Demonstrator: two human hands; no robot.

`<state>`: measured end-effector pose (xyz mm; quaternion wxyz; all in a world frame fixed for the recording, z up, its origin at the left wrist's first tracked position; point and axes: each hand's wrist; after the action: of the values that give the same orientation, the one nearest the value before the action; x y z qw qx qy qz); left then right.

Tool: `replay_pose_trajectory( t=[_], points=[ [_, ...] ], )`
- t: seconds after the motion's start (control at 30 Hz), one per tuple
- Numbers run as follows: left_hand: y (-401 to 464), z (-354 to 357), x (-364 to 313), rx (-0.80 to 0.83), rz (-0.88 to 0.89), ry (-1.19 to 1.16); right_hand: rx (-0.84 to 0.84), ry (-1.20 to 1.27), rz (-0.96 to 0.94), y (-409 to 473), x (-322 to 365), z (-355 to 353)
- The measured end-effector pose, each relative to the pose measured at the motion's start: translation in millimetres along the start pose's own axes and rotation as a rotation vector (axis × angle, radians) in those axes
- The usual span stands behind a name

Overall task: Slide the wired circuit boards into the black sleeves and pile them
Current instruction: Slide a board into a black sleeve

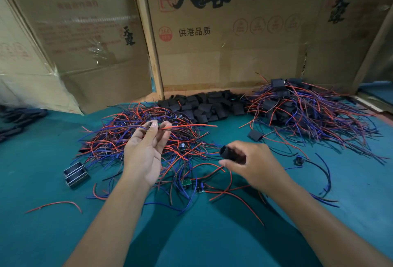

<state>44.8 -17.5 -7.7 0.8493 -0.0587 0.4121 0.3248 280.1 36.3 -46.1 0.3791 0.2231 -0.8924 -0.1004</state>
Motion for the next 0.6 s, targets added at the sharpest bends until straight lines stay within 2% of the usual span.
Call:
replay_pose_trajectory(
  t=[0.17, 0.6],
  points=[
    [-1, 1, 1, 0.009, 0.007, -0.025, -0.01, 0.143, 0.082, -8, 7, 16],
    [-7, 4, 6, 0.069, -0.014, 0.057, -0.19, 0.235, 0.166, -9, 11, 13]
  ],
)
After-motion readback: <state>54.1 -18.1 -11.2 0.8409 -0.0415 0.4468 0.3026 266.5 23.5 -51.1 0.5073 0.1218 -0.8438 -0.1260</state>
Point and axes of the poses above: each hand's wrist, its own y-axis towards the middle knuckle, its own z-axis out of the palm, x = y × z, and after that the axes turned 11 degrees about z, right-handed
